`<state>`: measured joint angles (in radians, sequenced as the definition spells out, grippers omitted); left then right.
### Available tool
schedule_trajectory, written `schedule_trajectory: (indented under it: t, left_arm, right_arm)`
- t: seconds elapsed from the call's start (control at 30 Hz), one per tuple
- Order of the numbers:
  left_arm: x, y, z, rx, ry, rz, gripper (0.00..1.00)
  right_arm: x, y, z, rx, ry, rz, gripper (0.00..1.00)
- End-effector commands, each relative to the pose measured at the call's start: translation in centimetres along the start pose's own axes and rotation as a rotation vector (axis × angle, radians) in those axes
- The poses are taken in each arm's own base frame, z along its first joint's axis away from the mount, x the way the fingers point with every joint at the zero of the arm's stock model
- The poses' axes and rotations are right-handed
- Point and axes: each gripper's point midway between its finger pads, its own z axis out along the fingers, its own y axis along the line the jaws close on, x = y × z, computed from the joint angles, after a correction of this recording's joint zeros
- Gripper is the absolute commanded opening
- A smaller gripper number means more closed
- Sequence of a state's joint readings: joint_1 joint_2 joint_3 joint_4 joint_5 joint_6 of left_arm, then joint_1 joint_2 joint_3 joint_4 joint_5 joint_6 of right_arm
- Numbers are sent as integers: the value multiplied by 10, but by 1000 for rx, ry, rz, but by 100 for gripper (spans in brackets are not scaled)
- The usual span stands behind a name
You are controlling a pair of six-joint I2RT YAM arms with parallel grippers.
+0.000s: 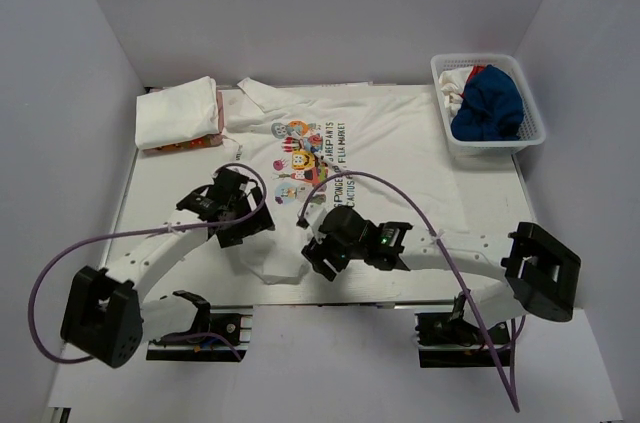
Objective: Fold and stack the t-shirts
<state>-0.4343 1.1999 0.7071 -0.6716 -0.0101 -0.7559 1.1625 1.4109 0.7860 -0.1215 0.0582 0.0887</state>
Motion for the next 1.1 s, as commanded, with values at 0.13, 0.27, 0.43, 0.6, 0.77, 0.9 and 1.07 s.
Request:
schedule_trajectory:
  t: [0.13, 0.27, 0.43, 0.6, 0.77, 0.9, 1.07]
  left_arm:
    - [-9, -8, -67, 111, -119, -31, 100]
    - [-4, 14, -80, 51, -146, -67, 100]
    - [0, 19, -89, 46, -158, -79, 100]
    - [-6, 21, -99, 49, -201, -92, 100]
    - [-11, 22, -106, 38, -224, -83, 100]
    - [-15, 23, -114, 35, -247, -86, 100]
    - [-19, 18, -117, 63, -264, -78, 100]
  right_arm:
    - [-44, 60, 8, -130, -133, -328, 72]
    - [-61, 65, 27, -19, -176, -353, 72]
    - [-70, 70, 51, 119, -212, -472, 72]
    - [-99, 41, 48, 425, -316, -470, 72]
    - [-93, 33, 72, 459, -298, -464, 64]
    - [-109, 31, 69, 447, -354, -381, 12]
    - [-131, 17, 64, 404, -380, -201, 0]
